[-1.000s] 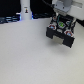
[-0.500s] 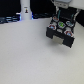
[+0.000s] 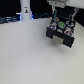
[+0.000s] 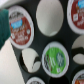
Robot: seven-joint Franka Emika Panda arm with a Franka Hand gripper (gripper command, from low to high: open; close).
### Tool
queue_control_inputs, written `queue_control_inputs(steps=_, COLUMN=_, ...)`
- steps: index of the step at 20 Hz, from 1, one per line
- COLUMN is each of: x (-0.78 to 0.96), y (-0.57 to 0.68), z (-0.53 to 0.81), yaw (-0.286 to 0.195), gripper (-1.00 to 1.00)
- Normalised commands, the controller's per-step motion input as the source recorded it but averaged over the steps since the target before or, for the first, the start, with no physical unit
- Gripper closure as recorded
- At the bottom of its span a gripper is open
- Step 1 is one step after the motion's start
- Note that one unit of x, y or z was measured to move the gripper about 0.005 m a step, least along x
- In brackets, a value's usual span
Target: Open the kcup holder, insert the kcup into the holder, and close the kcup holder
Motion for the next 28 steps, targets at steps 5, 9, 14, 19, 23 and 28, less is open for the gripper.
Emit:
queue_control_inputs(steps=5, x=0.77, y=-0.22, z=0.03, yaw=0.014, gripper=-1.0)
queue_control_inputs(steps=9, x=0.69, y=-0.08, z=-0.06, yaw=0.029, gripper=-1.0)
queue_control_inputs(steps=14, x=0.39, y=0.07, z=-0.18, yaw=0.096, gripper=-1.0)
queue_control_inputs(steps=19, x=0.01, y=0.15, z=-0.25, yaw=0.197, gripper=-1.0)
queue_control_inputs(steps=23, x=-0.1, y=0.2, z=-0.26, yaw=0.238, gripper=-1.0)
queue_control_inputs(steps=28, x=-0.2, y=0.17, z=-0.15, yaw=0.211, gripper=-1.0)
